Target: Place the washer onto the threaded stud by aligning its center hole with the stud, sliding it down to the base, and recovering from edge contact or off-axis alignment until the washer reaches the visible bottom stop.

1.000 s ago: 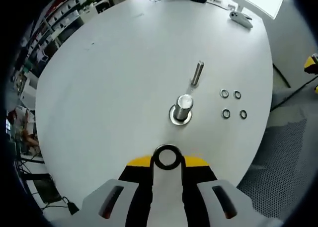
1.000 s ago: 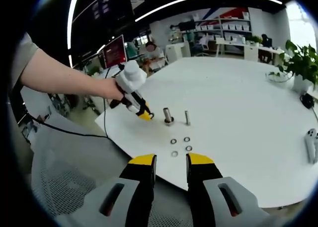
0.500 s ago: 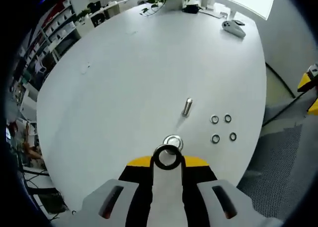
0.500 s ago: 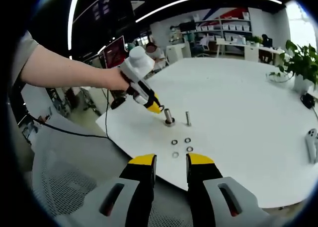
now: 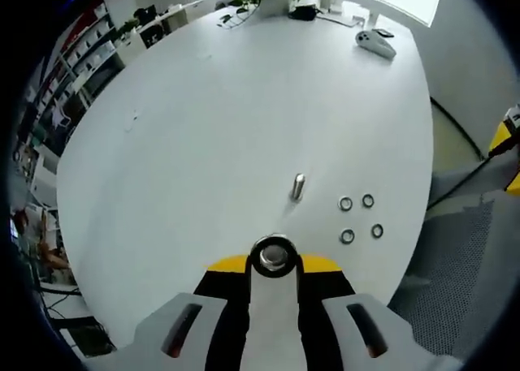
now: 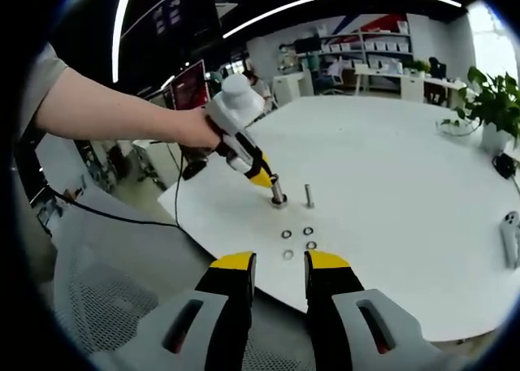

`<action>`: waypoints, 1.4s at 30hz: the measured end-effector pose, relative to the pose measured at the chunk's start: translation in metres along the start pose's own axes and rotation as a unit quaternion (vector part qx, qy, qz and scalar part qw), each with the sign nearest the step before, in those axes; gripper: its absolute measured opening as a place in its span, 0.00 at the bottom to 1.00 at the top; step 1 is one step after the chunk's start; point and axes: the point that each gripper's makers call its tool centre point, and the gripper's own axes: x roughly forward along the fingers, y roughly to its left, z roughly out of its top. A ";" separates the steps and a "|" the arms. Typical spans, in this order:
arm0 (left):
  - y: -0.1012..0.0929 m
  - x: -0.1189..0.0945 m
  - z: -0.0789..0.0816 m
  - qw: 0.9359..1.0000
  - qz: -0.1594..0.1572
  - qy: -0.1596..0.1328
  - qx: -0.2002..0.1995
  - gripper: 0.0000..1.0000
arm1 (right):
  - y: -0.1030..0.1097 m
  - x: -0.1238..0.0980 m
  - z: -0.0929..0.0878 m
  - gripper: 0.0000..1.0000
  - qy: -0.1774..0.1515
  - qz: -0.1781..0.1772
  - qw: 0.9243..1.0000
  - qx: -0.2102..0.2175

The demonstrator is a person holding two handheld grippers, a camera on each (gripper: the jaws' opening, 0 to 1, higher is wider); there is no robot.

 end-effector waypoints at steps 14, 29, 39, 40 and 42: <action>-0.002 0.015 -0.003 1.000 -0.003 0.025 0.016 0.19 | 0.000 0.000 0.001 0.26 -0.002 0.000 1.000 0.000; -0.003 0.038 -0.011 0.998 -0.006 0.055 0.030 0.19 | 0.000 -0.001 0.001 0.26 -0.004 0.000 1.000 0.000; -0.004 0.047 -0.016 0.997 -0.005 0.068 0.031 0.19 | 0.001 0.000 0.001 0.26 -0.002 0.001 1.000 -0.002; -0.004 0.048 -0.016 0.997 -0.005 0.068 0.033 0.19 | 0.001 0.000 0.001 0.26 -0.002 0.001 1.000 -0.002; -0.003 0.048 -0.015 0.997 -0.006 0.069 0.034 0.19 | 0.001 -0.001 0.001 0.26 -0.003 0.002 1.000 -0.002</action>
